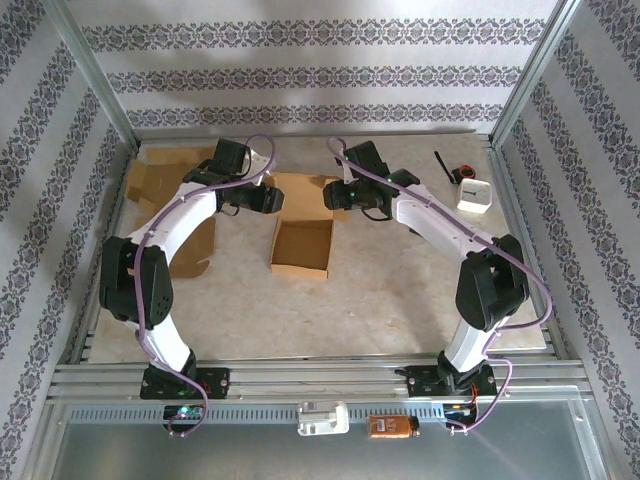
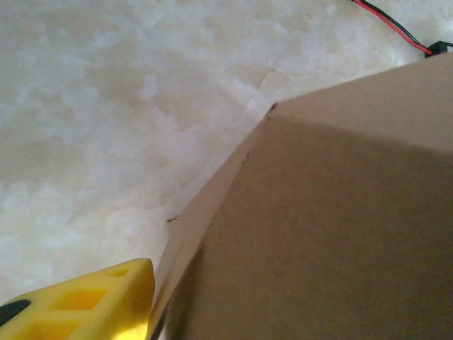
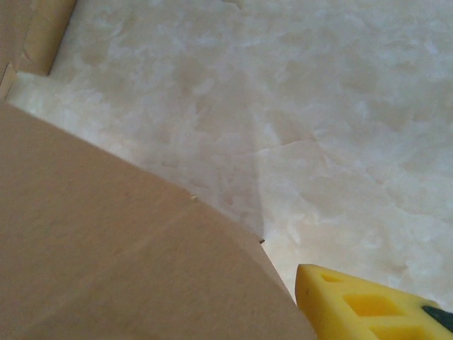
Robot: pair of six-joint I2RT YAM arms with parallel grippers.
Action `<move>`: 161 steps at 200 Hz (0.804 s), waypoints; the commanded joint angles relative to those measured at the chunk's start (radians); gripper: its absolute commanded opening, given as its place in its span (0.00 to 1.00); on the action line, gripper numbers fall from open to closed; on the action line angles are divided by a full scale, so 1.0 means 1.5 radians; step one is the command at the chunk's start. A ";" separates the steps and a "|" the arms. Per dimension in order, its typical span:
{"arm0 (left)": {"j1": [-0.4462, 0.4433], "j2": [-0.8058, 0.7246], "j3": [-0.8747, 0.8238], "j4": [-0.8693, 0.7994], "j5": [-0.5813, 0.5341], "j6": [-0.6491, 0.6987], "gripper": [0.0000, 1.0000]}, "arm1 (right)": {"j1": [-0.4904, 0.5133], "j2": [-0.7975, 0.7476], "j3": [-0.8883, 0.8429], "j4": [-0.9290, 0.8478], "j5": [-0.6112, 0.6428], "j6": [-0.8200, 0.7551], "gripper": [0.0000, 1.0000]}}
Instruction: Fold the paper box
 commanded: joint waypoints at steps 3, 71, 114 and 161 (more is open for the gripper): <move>-0.014 -0.031 -0.025 0.039 0.002 -0.055 0.52 | 0.016 0.017 0.003 0.001 0.024 0.028 0.50; -0.049 -0.049 -0.087 0.098 -0.034 -0.101 0.51 | 0.044 0.014 -0.014 0.018 0.073 0.068 0.42; -0.061 -0.076 -0.148 0.147 -0.035 -0.148 0.50 | 0.063 -0.004 -0.058 0.050 0.103 0.107 0.38; -0.072 -0.119 -0.228 0.211 -0.043 -0.189 0.50 | 0.080 -0.048 -0.145 0.128 0.139 0.156 0.35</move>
